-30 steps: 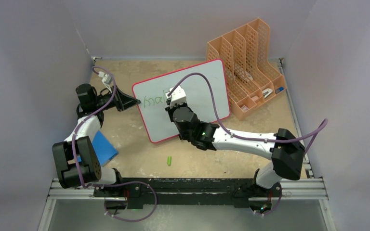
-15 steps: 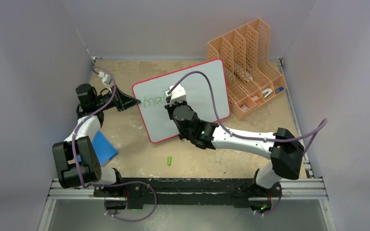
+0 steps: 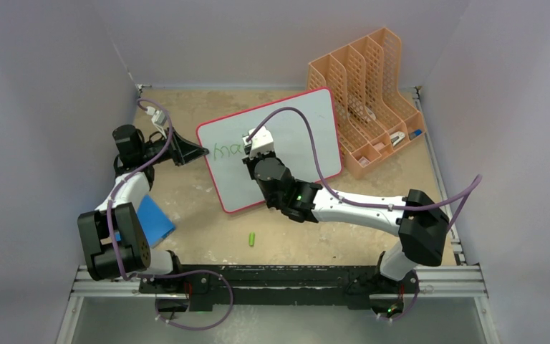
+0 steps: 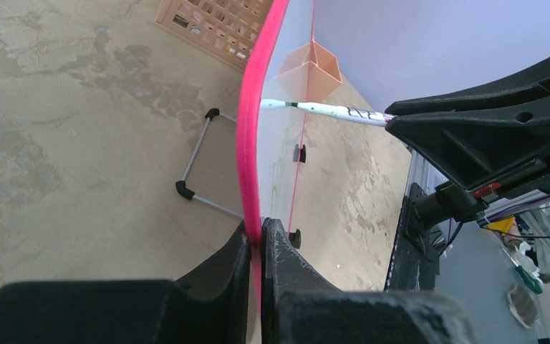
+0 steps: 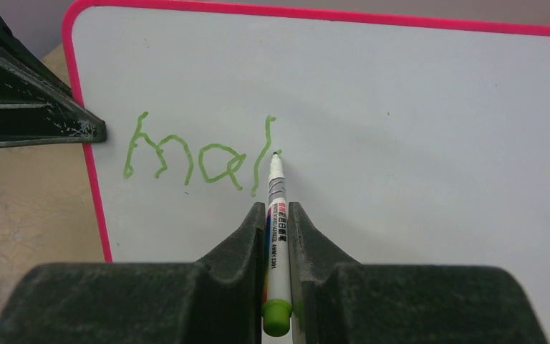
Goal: Write a sentence on the whiteboard
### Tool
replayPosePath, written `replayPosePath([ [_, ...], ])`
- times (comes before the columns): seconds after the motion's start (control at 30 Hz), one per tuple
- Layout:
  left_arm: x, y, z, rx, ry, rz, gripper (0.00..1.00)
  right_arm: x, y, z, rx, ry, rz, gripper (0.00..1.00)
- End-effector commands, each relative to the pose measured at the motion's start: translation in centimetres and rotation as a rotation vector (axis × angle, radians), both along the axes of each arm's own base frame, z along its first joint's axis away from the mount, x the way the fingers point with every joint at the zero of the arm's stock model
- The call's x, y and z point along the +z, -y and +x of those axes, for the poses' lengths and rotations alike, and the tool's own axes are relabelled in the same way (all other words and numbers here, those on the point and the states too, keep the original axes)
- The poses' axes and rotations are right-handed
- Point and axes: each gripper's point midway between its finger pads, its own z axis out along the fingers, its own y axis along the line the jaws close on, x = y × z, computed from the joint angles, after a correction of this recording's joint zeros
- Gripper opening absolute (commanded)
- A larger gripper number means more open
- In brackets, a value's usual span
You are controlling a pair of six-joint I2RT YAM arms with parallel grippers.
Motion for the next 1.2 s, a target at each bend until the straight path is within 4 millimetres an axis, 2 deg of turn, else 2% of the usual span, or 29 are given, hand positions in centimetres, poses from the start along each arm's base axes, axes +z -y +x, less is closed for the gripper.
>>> replayPosePath([
  [0.0,0.9,0.8,-0.4,-0.045,0.064,0.019,0.00,2.4,-0.1,0.5,-0.019,0.025,0.060,0.00],
  [0.53,0.9,0.8,-0.4,-0.044,0.064,0.019,0.00,2.1,-0.9,-0.5,0.046,0.004,0.066,0.00],
  [1.17,0.9,0.9,-0.4,-0.047,0.064,0.018,0.00,2.0,-0.8,-0.7,0.051,-0.002,0.064,0.00],
])
